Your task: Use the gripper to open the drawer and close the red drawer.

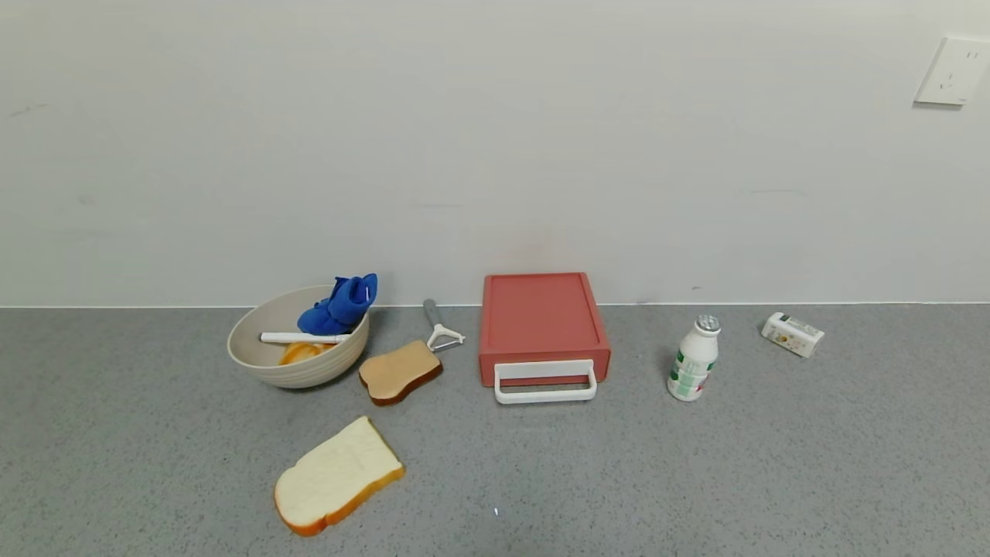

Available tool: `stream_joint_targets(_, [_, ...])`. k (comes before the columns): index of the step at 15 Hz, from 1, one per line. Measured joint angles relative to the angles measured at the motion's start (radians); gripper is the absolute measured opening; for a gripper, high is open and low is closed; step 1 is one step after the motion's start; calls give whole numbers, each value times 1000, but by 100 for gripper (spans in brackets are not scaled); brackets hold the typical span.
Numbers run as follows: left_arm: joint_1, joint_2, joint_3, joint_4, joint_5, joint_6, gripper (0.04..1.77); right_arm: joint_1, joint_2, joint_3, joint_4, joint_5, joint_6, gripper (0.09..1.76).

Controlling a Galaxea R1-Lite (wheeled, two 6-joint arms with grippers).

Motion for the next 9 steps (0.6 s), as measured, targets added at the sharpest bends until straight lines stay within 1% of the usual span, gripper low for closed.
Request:
stream_joint_targets(3, [0,0,0,0,0,0,172,0,-34,186,-156,0,-28,171])
stream_joint_targets(6, [0,0,0,0,0,0,172,0,-48,348,-263,-1,-59,171])
stream_joint_targets(7, [0,0,0,0,0,0,172,0,-50,387,-271,-4,-73,171])
stream_joint_targets(9, [0,0,0,0,0,0,172,0,-52,418,-250,-7,-70,171])
